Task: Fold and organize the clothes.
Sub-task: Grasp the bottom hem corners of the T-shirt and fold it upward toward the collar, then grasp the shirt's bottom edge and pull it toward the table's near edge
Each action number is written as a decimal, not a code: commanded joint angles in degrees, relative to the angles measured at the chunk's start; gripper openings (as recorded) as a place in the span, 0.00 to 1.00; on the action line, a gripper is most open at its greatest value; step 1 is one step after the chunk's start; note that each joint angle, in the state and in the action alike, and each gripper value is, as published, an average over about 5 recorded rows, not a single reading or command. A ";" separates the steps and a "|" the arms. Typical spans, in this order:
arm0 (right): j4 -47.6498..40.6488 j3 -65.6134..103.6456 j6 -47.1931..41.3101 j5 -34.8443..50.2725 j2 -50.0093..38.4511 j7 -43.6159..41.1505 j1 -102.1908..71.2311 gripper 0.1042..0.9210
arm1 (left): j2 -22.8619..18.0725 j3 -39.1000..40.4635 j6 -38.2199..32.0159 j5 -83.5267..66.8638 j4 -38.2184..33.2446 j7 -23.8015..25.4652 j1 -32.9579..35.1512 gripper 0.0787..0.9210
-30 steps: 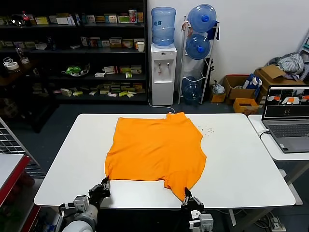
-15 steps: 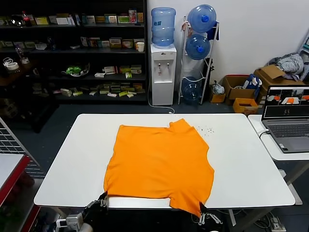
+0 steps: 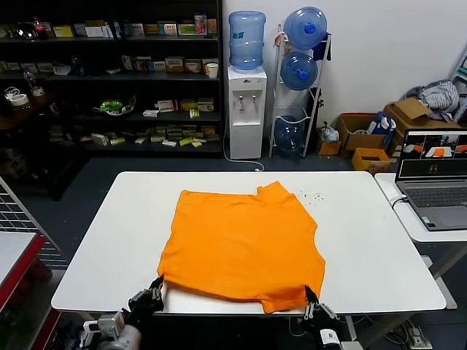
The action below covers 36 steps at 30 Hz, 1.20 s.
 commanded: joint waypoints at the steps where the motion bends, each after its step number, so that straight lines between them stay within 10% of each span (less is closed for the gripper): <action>1: -7.50 -1.77 -1.47 6.27 -0.87 2.81 16.51 0.02 | 0.07 3.89 -1.44 -0.55 8.28 2.16 -16.32 0.02; 23: -18.66 -8.91 -4.38 7.76 -0.14 3.60 28.37 0.04 | -2.74 7.58 0.71 3.59 15.01 -0.12 -21.00 0.04; 36: -13.83 -2.70 -2.89 1.78 -5.60 -2.51 18.41 0.48 | 1.19 4.71 2.67 3.26 10.92 0.45 -12.88 0.45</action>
